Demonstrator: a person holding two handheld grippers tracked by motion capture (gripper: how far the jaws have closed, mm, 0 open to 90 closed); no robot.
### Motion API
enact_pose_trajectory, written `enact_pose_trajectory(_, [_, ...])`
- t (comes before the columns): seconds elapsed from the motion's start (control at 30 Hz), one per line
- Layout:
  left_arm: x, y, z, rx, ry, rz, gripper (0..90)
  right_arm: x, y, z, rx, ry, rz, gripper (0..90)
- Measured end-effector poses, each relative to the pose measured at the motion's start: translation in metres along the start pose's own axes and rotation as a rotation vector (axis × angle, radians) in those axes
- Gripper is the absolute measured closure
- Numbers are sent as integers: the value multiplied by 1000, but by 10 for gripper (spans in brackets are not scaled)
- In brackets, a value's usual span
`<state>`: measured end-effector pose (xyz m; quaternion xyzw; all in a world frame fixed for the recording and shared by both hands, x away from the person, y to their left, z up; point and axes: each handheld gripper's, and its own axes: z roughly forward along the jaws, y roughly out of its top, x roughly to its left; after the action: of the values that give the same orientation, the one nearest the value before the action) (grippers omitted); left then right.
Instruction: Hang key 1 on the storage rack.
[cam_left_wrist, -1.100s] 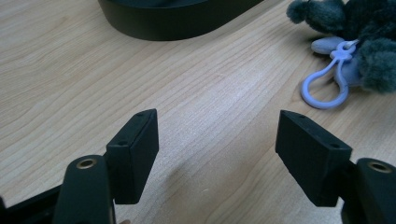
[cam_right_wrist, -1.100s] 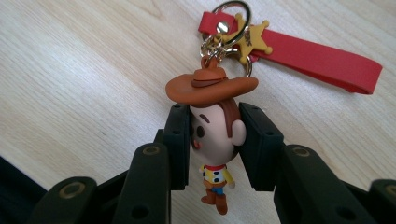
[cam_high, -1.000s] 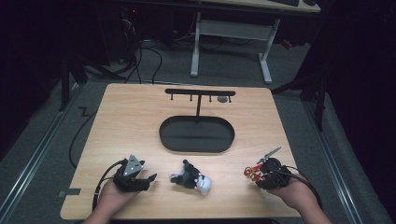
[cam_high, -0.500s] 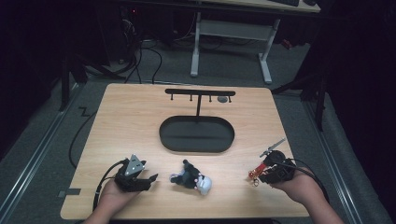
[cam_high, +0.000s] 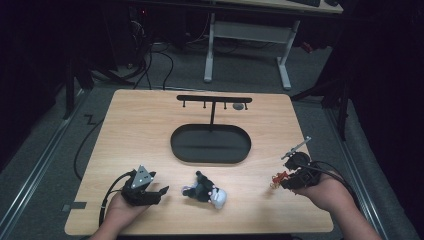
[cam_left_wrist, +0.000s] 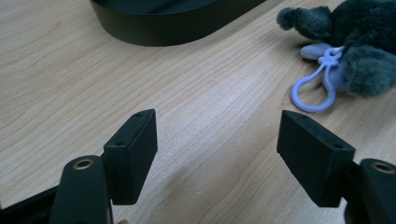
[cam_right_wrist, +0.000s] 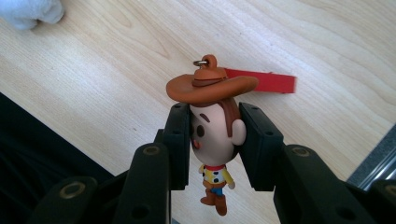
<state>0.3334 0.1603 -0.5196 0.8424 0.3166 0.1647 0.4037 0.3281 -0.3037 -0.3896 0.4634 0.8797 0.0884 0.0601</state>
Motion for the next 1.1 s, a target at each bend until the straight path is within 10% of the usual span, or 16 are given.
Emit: enact_pose_trajectory(1.1, [1, 3, -4, -53, -7, -7, 208, 7, 68, -52, -31, -15, -6, 665])
